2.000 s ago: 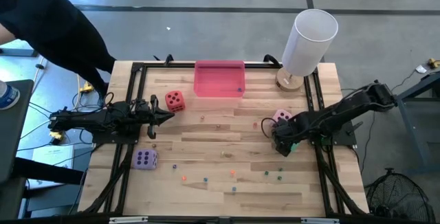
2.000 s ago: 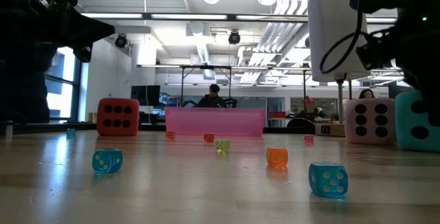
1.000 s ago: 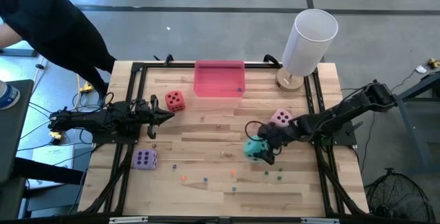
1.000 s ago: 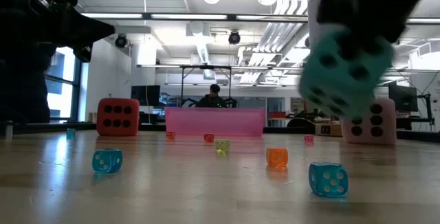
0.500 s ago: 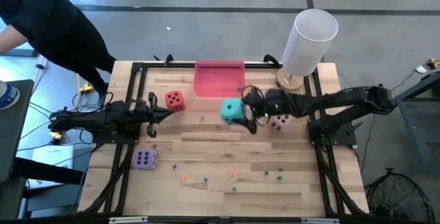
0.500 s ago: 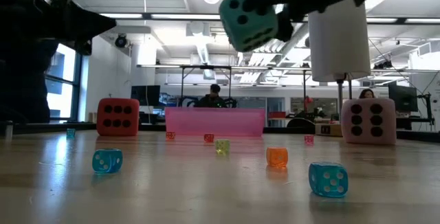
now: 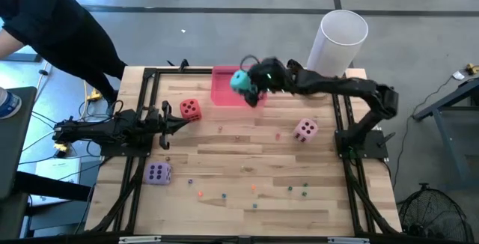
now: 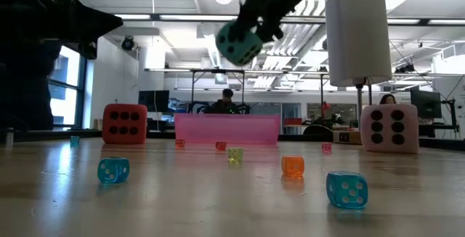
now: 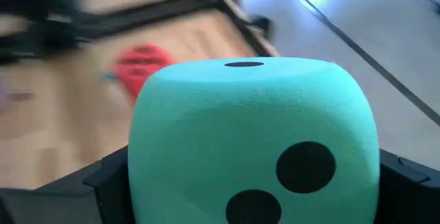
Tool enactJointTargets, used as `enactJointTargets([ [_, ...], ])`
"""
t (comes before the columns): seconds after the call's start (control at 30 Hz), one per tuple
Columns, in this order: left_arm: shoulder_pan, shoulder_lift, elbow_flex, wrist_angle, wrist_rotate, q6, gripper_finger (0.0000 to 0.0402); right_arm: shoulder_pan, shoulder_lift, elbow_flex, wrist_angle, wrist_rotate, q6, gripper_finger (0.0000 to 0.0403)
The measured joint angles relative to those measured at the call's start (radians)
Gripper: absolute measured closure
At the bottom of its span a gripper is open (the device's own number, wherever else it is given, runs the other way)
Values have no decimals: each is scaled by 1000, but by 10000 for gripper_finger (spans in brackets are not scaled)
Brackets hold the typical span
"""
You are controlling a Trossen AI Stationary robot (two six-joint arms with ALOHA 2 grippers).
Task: Pick & Place Dice
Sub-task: Put the large blue dice into the pink bin
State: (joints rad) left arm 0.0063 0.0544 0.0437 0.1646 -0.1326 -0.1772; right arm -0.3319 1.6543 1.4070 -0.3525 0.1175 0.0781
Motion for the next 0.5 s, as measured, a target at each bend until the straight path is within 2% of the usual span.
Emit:
enactJointTargets([
  [0.17, 0, 0, 0, 0, 0, -68, 401, -84, 117, 94, -109, 22, 36, 35],
  [0.5, -4, 0, 0, -3, 11, -136, 401, -206, 230, 100, -106, 17, 129, 28],
])
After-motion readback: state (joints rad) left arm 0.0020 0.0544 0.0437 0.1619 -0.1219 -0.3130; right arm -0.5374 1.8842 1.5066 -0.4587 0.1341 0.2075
